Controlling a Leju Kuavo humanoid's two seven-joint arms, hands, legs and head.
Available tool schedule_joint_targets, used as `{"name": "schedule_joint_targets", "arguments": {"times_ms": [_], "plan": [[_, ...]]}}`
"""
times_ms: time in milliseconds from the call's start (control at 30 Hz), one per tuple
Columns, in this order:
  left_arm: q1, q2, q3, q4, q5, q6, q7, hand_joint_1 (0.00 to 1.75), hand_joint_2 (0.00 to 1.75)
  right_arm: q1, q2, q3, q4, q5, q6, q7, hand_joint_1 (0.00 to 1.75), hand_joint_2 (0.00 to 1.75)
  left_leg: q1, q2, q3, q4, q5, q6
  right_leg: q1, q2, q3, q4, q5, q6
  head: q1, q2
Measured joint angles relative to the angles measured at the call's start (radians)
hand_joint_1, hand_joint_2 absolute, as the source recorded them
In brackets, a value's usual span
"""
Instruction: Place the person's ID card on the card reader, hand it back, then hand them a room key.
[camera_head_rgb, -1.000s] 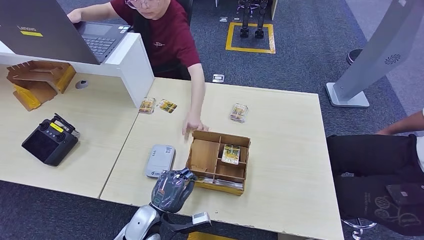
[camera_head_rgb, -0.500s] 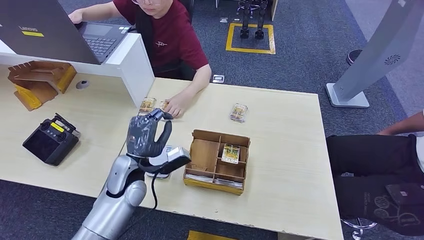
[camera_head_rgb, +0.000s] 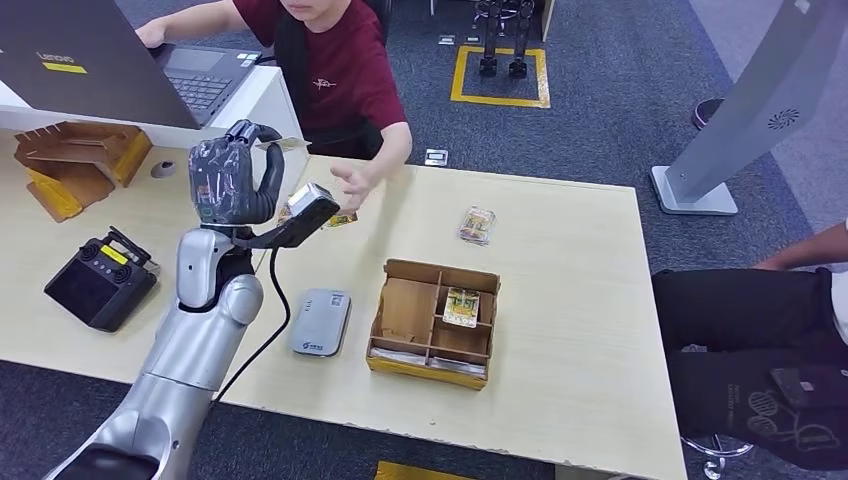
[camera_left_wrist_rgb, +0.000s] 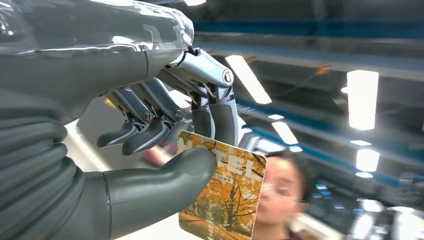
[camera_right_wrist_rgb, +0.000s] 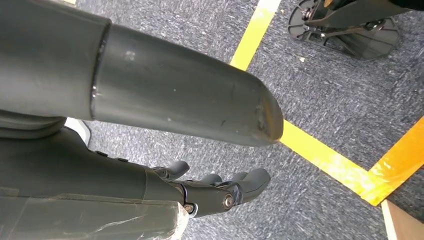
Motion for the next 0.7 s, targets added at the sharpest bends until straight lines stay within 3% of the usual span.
{"name": "schedule_joint_targets", "arguments": {"times_ms": [233,667,700], "plan": [[-0.062,-0.02,0.054,0.148,0.136,-0.005,-0.056,1.75,1.75,-0.002,0.0,0.008,0.0,0.0,0.004,-0.001,0.0,0.0,0.0,0.0,0.0,0.0,0.0,0.0,0.0,0.0,0.0,0.0,0.0,0.0,0.0,0.0],[-0.094,-0.041,0.097,0.267,0.184,0.002,-0.082,1.75,1.75,-0.002,0.0,0.031,0.0,-0.002,0.003,-0.003,0.0,0.0,0.0,0.0,0.0,0.0,0.0,0.0,0.0,0.0,0.0,0.0,0.0,0.0,0.0,0.0],[-0.094,-0.042,0.098,0.272,0.187,0.001,-0.084,1.67,1.75,-0.002,0.0,0.031,0.0,-0.002,0.004,-0.001,0.0,0.0,0.0,0.0,0.0,0.0,0.0,0.0,0.0,0.001,0.0,0.0,0.0,0.0,0.0,0.0]]}}
